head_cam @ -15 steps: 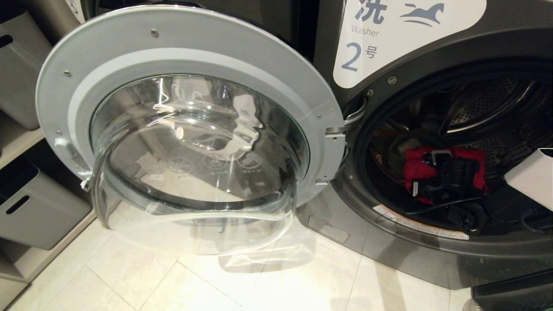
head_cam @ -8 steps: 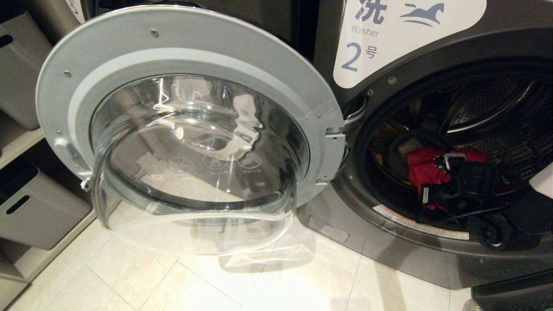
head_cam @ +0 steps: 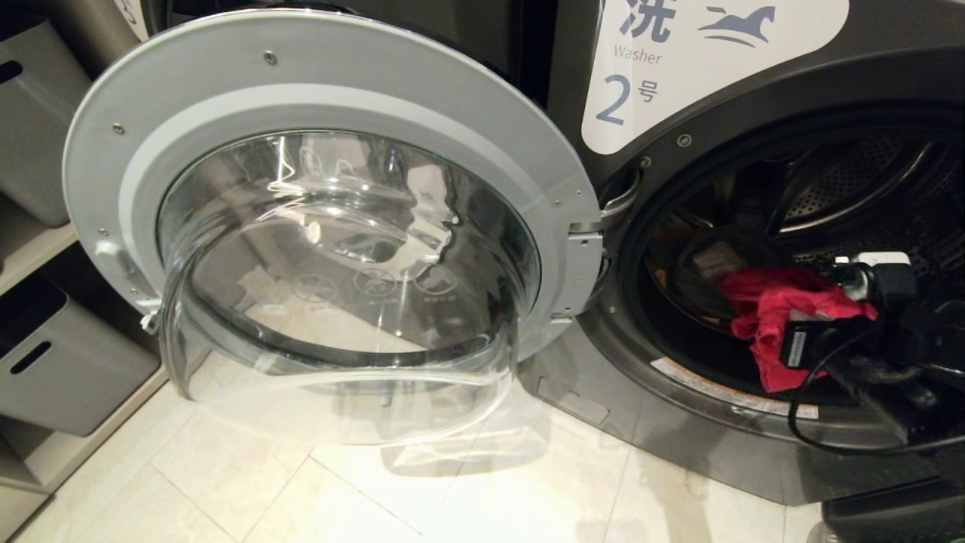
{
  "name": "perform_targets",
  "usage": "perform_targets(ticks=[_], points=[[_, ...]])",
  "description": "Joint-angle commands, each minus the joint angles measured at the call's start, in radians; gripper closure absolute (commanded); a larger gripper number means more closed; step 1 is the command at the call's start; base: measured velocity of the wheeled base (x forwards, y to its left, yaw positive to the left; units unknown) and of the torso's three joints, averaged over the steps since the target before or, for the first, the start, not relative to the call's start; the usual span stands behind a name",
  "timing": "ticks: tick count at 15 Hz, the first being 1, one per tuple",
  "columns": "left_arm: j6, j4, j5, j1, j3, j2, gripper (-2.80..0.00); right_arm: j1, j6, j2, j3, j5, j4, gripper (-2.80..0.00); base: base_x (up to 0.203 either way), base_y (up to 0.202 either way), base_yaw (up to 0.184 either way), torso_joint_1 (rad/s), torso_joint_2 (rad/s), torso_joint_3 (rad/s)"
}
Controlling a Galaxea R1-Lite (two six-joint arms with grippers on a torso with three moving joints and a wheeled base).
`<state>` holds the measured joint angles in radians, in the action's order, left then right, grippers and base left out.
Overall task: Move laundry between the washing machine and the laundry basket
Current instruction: Pick a cloth and place it into the basket
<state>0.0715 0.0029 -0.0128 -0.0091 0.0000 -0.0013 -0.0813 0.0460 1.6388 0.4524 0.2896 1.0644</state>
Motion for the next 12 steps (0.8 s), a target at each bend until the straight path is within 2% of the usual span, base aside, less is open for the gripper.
perform_targets(ticks=[1, 4, 6, 8, 11, 12], points=[[0.001, 0.0, 0.0, 0.0, 0.0, 0.0, 0.0, -0.026, 0.002, -0.185, -0.079, 0.001, -0.011, 0.0, 0.0, 0.0, 0.0, 0.0, 0.0, 0.0], [0.001, 0.0, 0.0, 0.0, 0.0, 0.0, 0.0, -0.043, 0.018, -0.393, -0.161, 0.001, -0.109, 0.0, 0.0, 0.0, 0.0, 0.0, 0.0, 0.0], [-0.001, 0.0, 0.0, 0.0, 0.0, 0.0, 0.0, -0.047, 0.045, -0.566, -0.172, -0.003, -0.259, 0.0, 0.0, 0.0, 0.0, 0.0, 0.0, 0.0], [-0.001, 0.0, 0.0, 0.0, 0.0, -0.001, 0.0, -0.049, 0.061, -0.77, -0.165, -0.013, -0.492, 0.0, 0.0, 0.0, 0.0, 0.0, 0.0, 0.0], [-0.001, -0.001, 0.0, 0.0, 0.0, -0.001, 0.0, -0.051, 0.072, -1.053, -0.111, -0.024, -0.96, 0.0, 0.0, 0.0, 0.0, 0.0, 0.0, 0.0], [-0.002, -0.001, 0.0, 0.0, 0.0, -0.002, 0.0, -0.051, 0.073, -1.116, -0.09, -0.027, -1.06, 0.0, 0.0, 0.0, 0.0, 0.0, 0.0, 0.0]])
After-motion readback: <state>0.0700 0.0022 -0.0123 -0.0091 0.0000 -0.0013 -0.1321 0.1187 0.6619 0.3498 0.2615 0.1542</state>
